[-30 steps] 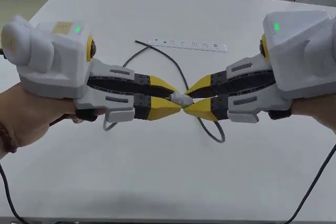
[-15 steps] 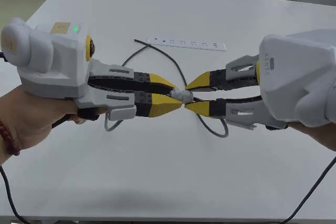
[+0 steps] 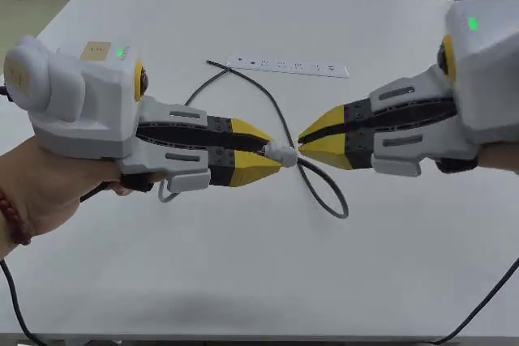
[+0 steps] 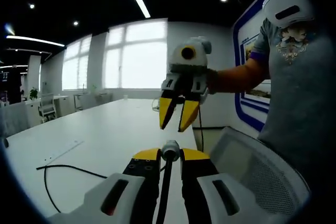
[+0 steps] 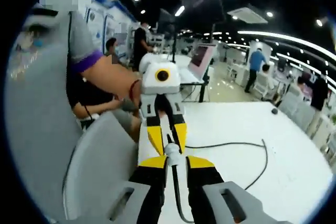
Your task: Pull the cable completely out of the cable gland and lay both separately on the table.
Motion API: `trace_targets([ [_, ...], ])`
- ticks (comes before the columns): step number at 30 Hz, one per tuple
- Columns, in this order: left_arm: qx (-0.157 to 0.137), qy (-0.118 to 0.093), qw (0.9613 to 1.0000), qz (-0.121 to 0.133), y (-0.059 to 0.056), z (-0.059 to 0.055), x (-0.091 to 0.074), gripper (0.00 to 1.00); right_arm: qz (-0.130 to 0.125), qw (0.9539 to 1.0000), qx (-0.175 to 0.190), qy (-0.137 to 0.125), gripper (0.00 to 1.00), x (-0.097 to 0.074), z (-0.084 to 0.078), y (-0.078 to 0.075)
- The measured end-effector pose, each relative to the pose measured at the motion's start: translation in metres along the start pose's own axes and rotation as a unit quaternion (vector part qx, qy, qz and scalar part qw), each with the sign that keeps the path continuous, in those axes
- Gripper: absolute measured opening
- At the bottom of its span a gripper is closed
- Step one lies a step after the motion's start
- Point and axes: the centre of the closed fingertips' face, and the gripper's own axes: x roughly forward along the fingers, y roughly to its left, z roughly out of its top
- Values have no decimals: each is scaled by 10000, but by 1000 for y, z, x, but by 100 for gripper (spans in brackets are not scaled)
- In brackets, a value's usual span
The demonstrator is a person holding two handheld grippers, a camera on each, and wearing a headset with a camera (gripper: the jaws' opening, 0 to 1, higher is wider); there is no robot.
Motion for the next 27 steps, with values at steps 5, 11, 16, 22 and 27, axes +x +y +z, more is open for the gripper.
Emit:
trace_targets([
  [5, 122, -27, 9998, -168, -8, 2, 2, 15, 692, 9912, 1126, 41, 20, 4, -15, 5],
  [11, 294, -46, 9988, -385, -17, 5, 3, 15, 1413, 9532, 2649, -357, 26, 10, -25, 2],
  [16, 380, -49, 9982, -457, -21, 6, 3, 15, 2053, 9142, 3444, -584, 28, 13, -24, 17],
  [22, 473, -24, 9974, -536, -25, 5, 2, 15, 2376, 8871, 3908, -619, 25, 18, -28, 29],
  [27, 481, -27, 9973, -546, -25, 5, 2, 15, 2588, 8651, 4248, -645, 18, 19, -27, 32],
])
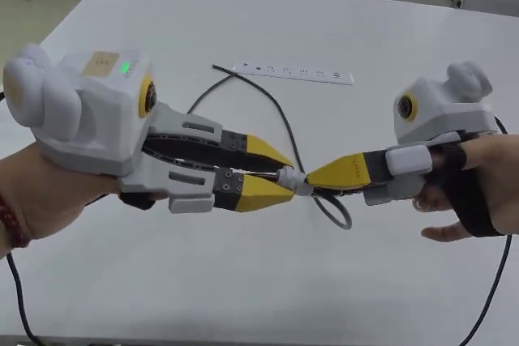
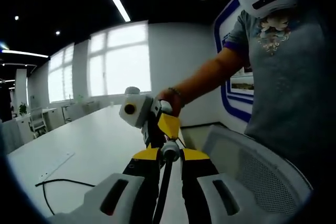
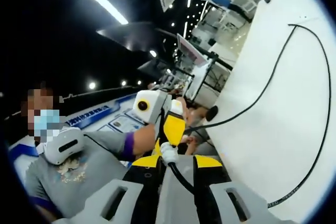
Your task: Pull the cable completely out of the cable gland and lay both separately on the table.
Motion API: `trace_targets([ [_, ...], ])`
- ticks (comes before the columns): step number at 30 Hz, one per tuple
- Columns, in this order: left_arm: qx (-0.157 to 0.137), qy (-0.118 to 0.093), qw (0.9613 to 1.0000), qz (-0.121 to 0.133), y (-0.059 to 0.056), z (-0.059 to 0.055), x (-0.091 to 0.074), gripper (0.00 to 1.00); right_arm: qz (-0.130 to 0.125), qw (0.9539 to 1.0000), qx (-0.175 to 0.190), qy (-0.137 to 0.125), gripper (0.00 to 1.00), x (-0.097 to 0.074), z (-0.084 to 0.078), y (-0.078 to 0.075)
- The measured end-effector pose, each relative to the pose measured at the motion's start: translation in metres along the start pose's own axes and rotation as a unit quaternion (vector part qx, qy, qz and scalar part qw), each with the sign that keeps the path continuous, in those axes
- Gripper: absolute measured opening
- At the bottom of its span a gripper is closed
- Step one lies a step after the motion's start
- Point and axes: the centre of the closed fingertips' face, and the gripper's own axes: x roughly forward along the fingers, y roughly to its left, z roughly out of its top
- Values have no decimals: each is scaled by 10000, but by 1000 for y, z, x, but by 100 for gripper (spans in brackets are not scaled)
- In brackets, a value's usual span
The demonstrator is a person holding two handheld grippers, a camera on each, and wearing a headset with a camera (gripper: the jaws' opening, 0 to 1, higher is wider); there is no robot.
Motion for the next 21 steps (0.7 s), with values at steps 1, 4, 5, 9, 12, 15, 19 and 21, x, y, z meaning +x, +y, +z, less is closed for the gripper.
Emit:
trace_targets([
  [1, 6, -2, 10000, 21, 1, 0, 0, 15, 19, 10000, 33, -2, 16, 0, 0, 1],
  [4, -10, 19, 10000, 28, 1, -2, -1, 15, 48, 10000, 30, 74, 10, 2, -1, 5],
  [5, -6, 33, 10000, 25, 0, -3, -1, 15, 32, 9999, 12, 103, 9, 3, -2, 5],
  [9, -1, 44, 10000, 29, 0, -5, -1, 15, -15, 9998, 36, 171, 9, 3, -3, 4],
  [12, -15, 48, 10000, 33, -1, -6, -1, 15, -62, 9997, 20, 214, 8, 2, -3, 3],
  [15, -58, 78, 9999, 69, 0, -9, -1, 15, -229, 9985, -412, 281, 8, 1, -3, 1],
  [19, -101, 94, 9998, 144, 3, -11, -1, 15, -606, 9929, -945, 387, 7, 1, -1, -2],
  [21, -128, 97, 9997, 171, 4, -12, -2, 15, -804, 9884, -1207, 460, 7, 1, 0, -3],
])
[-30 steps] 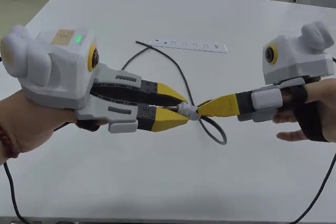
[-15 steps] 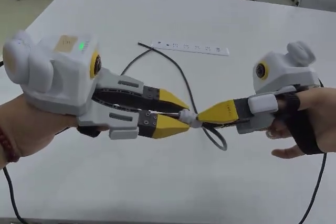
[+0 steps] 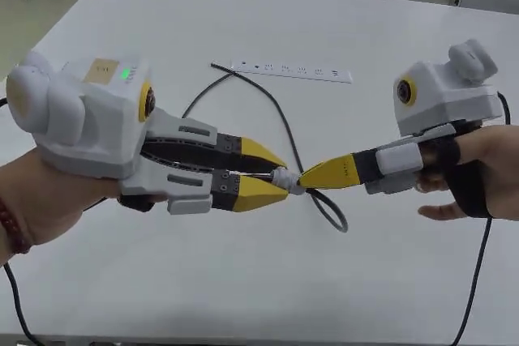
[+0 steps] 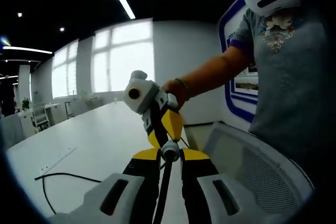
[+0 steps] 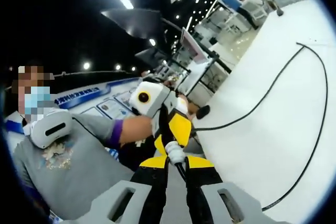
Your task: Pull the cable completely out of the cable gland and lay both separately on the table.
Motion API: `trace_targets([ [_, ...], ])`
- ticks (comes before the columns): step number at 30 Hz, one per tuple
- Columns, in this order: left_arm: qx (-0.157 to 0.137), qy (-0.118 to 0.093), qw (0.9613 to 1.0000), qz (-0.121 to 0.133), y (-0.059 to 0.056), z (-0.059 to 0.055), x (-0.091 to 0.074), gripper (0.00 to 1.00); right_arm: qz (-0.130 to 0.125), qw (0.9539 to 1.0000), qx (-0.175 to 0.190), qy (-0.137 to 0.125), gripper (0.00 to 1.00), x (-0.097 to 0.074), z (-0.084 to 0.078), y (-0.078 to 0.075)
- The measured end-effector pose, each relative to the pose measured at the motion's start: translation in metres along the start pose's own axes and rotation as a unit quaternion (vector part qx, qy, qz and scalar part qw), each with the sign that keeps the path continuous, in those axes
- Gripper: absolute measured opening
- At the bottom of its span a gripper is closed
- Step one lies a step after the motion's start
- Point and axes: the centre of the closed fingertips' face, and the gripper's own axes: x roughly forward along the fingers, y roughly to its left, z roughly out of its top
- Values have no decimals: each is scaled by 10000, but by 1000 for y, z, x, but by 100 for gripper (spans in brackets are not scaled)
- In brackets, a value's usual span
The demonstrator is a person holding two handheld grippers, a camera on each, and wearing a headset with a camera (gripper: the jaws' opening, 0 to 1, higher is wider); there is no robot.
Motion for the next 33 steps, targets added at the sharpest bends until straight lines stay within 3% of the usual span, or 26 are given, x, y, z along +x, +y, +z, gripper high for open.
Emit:
trace_targets([
  [4, -29, 6, 10000, 45, 2, -1, 0, 15, -310, 9980, -544, 77, 7, 0, 2, -1],
  [7, -59, -5, 9999, 104, 5, -1, -1, 15, -565, 9941, -925, 95, 7, 0, 4, -2],
  [11, -115, -32, 9998, 169, 8, -1, -3, 15, -950, 9826, -1590, 159, 6, 1, 7, -3],
  [16, -192, -50, 9995, 240, 11, -2, -5, 15, -1386, 9612, -2372, 245, 6, 2, 8, -4],
  [17, -200, -52, 9995, 245, 11, -2, -5, 15, -1516, 9531, -2601, 321, 6, 2, 8, -5],
  [18, -202, -45, 9994, 264, 12, -2, -5, 15, -1574, 9491, -2707, 344, 6, 3, 8, -5],
  [20, -232, -60, 9993, 276, 12, -3, -6, 15, -1813, 9323, -3098, 435, 6, 4, 8, -5],
  [22, -265, -85, 9992, 299, 13, -2, -7, 15, -1952, 9219, -3318, 446, 6, 4, 9, -6],
  [25, -280, -106, 9990, 328, 15, -1, -7, 15, -2230, 8991, -3733, 497, 6, 4, 11, -7],
  [26, -288, -115, 9990, 333, 15, -1, -7, 15, -2297, 8940, -3813, 511, 6, 3, 11, -7],
  [29, -319, -137, 9987, 372, 17, -1, -7, 15, -2628, 8604, -4320, 640, 6, 3, 13, -9],
  [33, -357, -131, 9984, 411, 20, -2, -8, 15, -2992, 8220, -4773, 835, 6, 3, 14, -13],
])
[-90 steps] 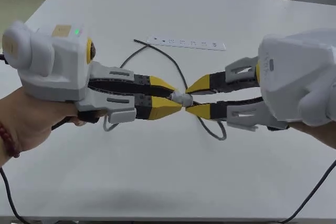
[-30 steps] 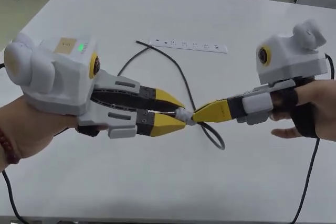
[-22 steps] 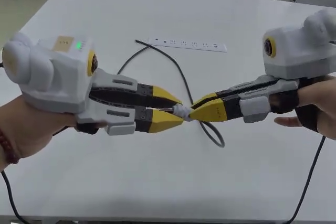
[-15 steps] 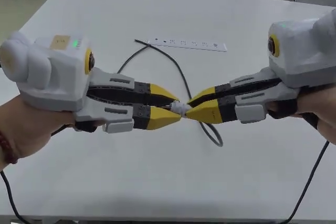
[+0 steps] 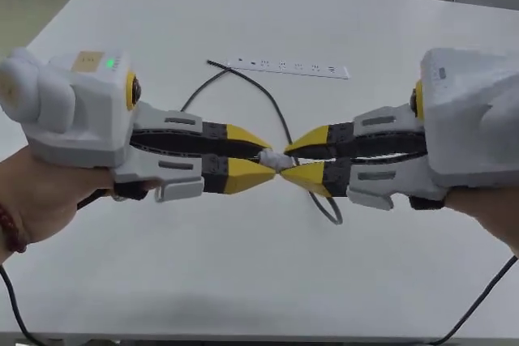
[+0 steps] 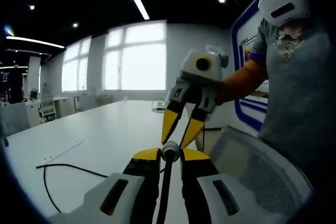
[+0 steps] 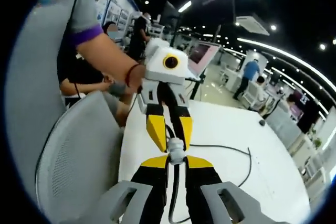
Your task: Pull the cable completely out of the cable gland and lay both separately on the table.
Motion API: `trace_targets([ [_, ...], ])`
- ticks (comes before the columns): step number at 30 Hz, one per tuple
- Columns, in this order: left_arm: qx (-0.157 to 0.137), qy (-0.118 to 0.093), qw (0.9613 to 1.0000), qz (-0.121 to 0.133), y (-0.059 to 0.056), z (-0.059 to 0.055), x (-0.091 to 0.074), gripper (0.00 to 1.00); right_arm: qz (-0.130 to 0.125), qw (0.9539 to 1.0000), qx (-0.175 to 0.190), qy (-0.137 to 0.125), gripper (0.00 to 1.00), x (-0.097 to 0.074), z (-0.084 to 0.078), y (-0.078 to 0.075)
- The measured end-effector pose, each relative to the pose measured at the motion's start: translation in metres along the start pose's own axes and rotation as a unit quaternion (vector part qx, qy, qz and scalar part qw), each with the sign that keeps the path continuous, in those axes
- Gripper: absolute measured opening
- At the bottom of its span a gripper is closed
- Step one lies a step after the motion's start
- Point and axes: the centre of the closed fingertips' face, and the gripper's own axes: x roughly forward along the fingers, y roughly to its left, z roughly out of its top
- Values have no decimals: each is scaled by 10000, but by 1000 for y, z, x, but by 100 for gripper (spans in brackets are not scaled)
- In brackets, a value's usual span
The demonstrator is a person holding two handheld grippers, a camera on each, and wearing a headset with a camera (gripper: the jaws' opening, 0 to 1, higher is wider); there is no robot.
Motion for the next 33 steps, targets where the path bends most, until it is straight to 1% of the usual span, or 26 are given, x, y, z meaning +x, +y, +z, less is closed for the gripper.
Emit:
trace_targets([
  [2, -39, -11, 10000, 28, 2, 0, 0, 15, -203, 9992, -328, 112, 6, 1, 0, -2],
  [3, -50, -16, 10000, 38, 2, 0, 0, 15, -309, 9980, -530, 181, 6, 1, -1, -2],
  [5, -78, -15, 9999, 69, 4, -1, 0, 15, -449, 9959, -734, 285, 6, 2, -2, -3],
  [7, -110, -23, 9999, 99, 6, -1, 1, 15, -605, 9907, -1139, 426, 6, 3, -4, -5],
  [8, -122, -18, 9999, 118, 6, -2, 1, 15, -693, 9867, -1368, 531, 6, 4, -5, -5],
  [11, -146, 5, 9998, 150, 8, -5, 1, 15, -766, 9782, -1803, 687, 7, 7, -9, -4],
  [12, -163, 17, 9998, 150, 8, -6, 1, 15, -718, 9785, -1807, 686, 7, 9, -10, -2],
  [14, -153, 60, 9997, 163, 8, -8, 1, 15, -672, 9810, -1684, 695, 8, 10, -11, -3],
  [15, -169, 77, 9997, 169, 8, -9, 1, 15, -577, 9822, -1660, 667, 8, 12, -12, -3],
  [16, -155, 102, 9997, 175, 8, -11, 1, 15, -565, 9879, -1314, 602, 8, 10, -13, -3],
  [17, -184, 58, 9997, 180, 8, -9, 0, 15, -520, 9907, -1160, 491, 8, 10, -11, -4],
  [18, -181, 47, 9997, 185, 8, -9, 0, 15, -481, 9943, -848, 434, 8, 7, -11, -5],
  [19, -152, 45, 9996, 220, 9, -8, 0, 15, -554, 9958, -606, 411, 8, 4, -11, -10],
  [20, -156, 35, 9996, 248, 10, -7, -1, 15, -536, 9979, -300, 210, 8, 0, -7, -12],
  [21, -157, 23, 9995, 258, 10, -6, -2, 15, -555, 9983, -98, 161, 8, -3, -8, -15],
  [22, -141, 19, 9995, 266, 10, -5, -3, 15, -619, 9978, 103, 206, 9, -7, -12, -19],
  [23, -130, 24, 9995, 281, 11, -5, -4, 15, -632, 9975, 234, 221, 8, -11, -16, -22],
  [24, -113, 31, 9995, 298, 11, -4, -5, 15, -599, 9976, 278, 206, 8, -13, -16, -22],
  [25, -104, 24, 9995, 297, 10, -3, -5, 15, -644, 9971, 350, 206, 8, -15, -18, -25],
  [26, -85, 11, 9995, 318, 11, -2, -6, 15, -655, 9968, 394, 234, 7, -17, -19, -25],
  [27, -79, 15, 9994, 330, 11, -2, -6, 15, -557, 9973, 437, 192, 7, -17, -17, -22],
  [28, -70, 24, 9994, 330, 11, -2, -7, 15, -570, 9972, 443, 193, 6, -17, -16, -21],
  [29, -63, 18, 9994, 333, 11, -2, -7, 15, -569, 9969, 468, 260, 6, -16, -17, -20],
  [30, -61, 17, 9994, 339, 11, -1, -7, 15, -508, 9971, 455, 350, 6, -15, -18, -17],
  [32, -52, 29, 9994, 340, 11, -2, -7, 15, -486, 9973, 377, 395, 4, -11, -18, -13],
  [33, -52, 34, 9994, 337, 11, -2, -6, 15, -465, 9970, 375, 492, 3, -9, -21, -12],
])
